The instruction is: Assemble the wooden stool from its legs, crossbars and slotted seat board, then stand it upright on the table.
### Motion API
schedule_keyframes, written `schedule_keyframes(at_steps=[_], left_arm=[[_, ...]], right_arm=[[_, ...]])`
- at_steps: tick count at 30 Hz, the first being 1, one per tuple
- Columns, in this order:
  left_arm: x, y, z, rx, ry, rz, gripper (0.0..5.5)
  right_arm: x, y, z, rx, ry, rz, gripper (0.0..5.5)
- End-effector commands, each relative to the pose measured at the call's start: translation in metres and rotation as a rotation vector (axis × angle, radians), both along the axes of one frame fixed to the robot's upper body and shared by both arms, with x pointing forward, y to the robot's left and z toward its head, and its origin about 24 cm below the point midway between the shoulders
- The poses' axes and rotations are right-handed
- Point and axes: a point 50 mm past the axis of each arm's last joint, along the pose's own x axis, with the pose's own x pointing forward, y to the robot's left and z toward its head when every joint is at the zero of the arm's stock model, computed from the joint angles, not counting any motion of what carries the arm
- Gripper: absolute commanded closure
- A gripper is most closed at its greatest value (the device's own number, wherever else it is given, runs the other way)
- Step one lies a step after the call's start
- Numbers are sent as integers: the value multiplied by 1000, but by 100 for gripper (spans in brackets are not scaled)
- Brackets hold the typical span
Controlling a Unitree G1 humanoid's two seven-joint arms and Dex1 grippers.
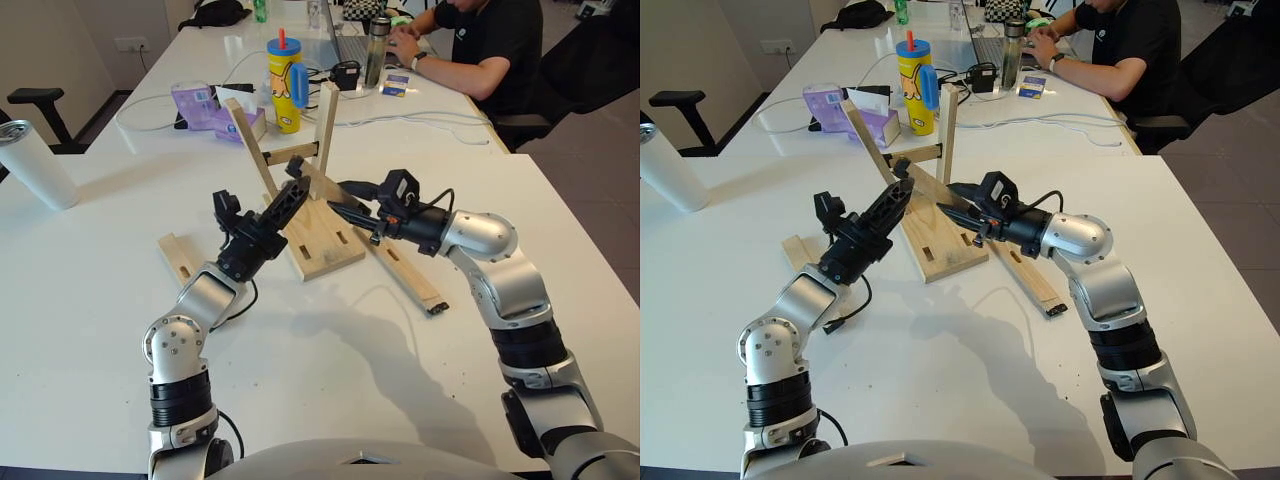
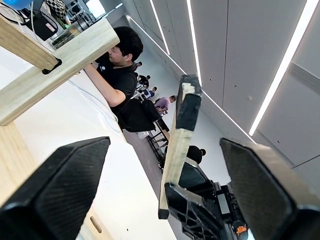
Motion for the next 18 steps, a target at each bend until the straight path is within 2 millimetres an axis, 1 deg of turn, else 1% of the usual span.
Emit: schedule_keyframes(at_steps=[1,6,8,9,10,11,18], left_arm=[[1,1,3,10,-15,8,210],[1,1,5,20,-26,7,280],[2,1,5,24,-28,13,314],[2,1,5,23,-28,18,321],[3,2,5,23,-28,23,341],[4,2,6,21,-28,30,351],[7,6,10,7,-43,55,473]], right_arm=[[-2,7,0,30,45,19,419],[-2,9,0,57,69,7,419],[-4,10,-2,57,77,12,419],[-5,10,-3,54,80,15,419],[-6,11,-4,50,82,17,419],[-7,11,-5,48,84,19,419],[-12,14,-9,30,99,44,419]])
